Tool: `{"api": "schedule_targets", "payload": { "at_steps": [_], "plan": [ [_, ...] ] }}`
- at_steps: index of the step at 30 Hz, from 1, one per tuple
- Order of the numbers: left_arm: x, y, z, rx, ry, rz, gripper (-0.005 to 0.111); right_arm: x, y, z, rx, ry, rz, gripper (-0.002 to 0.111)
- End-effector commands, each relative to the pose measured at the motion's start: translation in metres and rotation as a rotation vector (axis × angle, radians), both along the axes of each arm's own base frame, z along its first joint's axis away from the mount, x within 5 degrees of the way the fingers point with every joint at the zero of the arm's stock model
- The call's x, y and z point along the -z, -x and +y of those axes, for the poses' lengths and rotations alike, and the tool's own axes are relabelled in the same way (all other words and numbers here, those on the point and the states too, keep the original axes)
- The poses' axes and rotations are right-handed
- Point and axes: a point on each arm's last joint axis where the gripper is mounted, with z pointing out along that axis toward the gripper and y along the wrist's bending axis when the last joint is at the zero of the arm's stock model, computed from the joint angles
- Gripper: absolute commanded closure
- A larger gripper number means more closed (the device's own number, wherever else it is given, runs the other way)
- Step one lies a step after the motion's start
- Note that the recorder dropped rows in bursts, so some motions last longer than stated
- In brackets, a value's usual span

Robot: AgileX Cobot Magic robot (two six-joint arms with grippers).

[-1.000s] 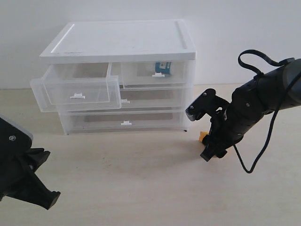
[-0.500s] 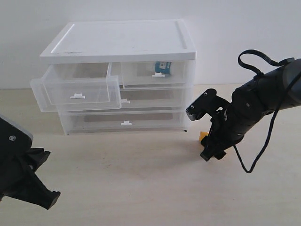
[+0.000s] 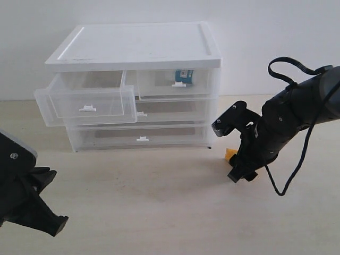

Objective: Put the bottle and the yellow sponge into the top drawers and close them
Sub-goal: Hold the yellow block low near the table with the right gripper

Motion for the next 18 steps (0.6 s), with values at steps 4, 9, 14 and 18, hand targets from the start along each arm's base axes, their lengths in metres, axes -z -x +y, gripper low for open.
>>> {"api": "schedule_targets", "payload": {
  "at_steps": [4,9,14,18],
  "plan": [
    [-0.0018,-0.0008,-0.0004,-0.002,0.011,-0.005,0.103,0.0003,0.0000,-0.0032,0.008,0.018,0.016,0.041],
    [-0.0015,-0.0006,-0.0005,0.000,0.011,-0.002,0.103,0.0001,-0.0004,-0.0029,0.009,0.014,0.011,0.041],
    [-0.0015,-0.0006,-0.0005,0.000,0.011,-0.002,0.103,-0.0005,-0.0016,-0.0024,-0.001,0.012,-0.005,0.041],
    [-0.0015,-0.0006,-0.0005,0.000,0.011,-0.002,0.103,-0.0013,-0.0031,-0.0032,-0.015,0.029,-0.024,0.041]
  ]
}}
